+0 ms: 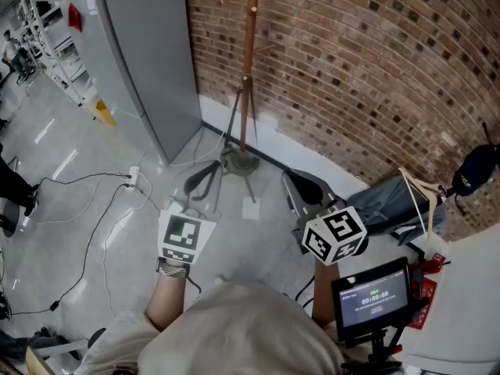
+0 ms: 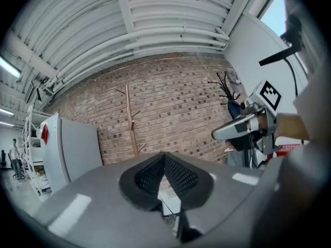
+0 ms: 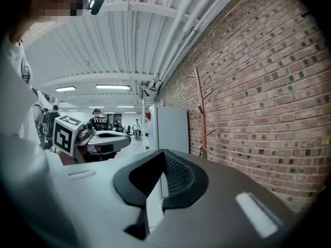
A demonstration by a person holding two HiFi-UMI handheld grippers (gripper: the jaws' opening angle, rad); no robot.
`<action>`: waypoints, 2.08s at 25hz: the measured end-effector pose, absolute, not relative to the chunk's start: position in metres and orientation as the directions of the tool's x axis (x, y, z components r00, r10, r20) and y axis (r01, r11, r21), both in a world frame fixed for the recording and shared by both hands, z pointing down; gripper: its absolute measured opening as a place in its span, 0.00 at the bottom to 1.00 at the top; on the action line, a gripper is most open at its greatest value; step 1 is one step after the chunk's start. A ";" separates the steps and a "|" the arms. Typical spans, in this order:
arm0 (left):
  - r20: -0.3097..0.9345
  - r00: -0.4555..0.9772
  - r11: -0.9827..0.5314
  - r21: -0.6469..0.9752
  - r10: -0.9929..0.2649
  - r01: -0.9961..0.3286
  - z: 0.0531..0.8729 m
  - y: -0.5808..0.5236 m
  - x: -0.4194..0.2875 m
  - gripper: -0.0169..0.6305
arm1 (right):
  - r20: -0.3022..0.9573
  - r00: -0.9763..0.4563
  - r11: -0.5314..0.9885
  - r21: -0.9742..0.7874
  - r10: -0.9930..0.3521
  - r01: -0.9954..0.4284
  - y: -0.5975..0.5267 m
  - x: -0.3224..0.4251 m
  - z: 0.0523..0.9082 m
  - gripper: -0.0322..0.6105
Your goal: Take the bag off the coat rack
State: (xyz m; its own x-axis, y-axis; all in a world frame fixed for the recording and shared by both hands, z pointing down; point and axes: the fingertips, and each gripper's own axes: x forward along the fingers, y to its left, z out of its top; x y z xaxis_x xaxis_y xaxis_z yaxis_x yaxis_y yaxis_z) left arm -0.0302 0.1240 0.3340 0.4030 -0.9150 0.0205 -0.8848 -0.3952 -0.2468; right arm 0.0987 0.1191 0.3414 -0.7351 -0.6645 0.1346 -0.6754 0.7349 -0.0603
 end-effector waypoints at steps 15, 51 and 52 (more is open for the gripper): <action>-0.006 0.386 -0.370 -0.272 -0.922 -0.888 0.326 0.126 -0.066 0.03 | 0.114 -0.743 0.738 -0.090 -0.660 -0.669 0.119 0.062 0.340 0.05; 0.084 0.384 -0.393 -0.215 -0.920 -0.894 0.356 -0.103 -0.060 0.03 | 0.149 -0.749 0.737 -0.135 -0.645 -0.662 -0.115 0.055 0.358 0.05; 0.088 0.381 -0.391 -0.213 -0.920 -0.896 0.357 -0.112 -0.058 0.03 | 0.154 -0.746 0.733 -0.140 -0.648 -0.666 -0.126 0.059 0.359 0.05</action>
